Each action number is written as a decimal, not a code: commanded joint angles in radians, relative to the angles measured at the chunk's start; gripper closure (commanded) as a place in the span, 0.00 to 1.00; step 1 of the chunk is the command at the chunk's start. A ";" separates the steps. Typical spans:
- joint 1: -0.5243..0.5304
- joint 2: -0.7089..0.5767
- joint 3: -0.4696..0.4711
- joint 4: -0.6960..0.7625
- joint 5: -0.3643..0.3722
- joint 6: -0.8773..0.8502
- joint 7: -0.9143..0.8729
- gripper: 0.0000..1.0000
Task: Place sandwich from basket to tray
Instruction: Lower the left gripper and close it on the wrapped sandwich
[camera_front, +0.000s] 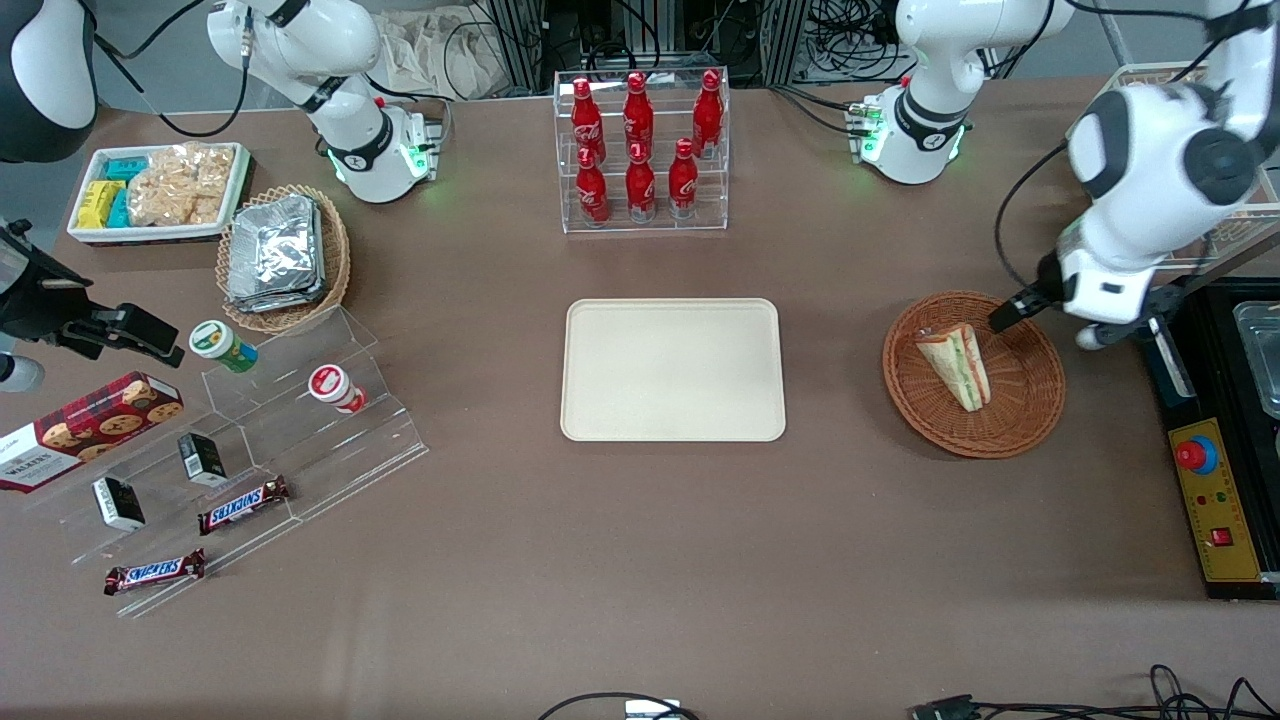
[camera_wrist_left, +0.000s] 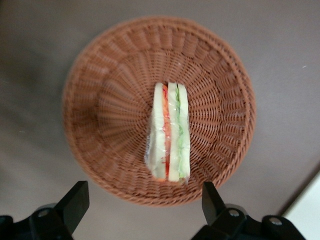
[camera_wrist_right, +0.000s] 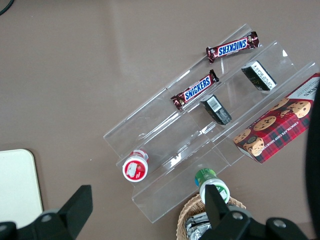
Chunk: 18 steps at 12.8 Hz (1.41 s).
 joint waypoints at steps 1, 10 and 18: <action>-0.006 0.130 -0.041 -0.022 0.006 0.153 -0.047 0.00; -0.006 0.271 -0.044 -0.030 0.006 0.272 -0.057 0.40; -0.006 0.123 -0.045 0.030 0.006 0.024 -0.039 0.86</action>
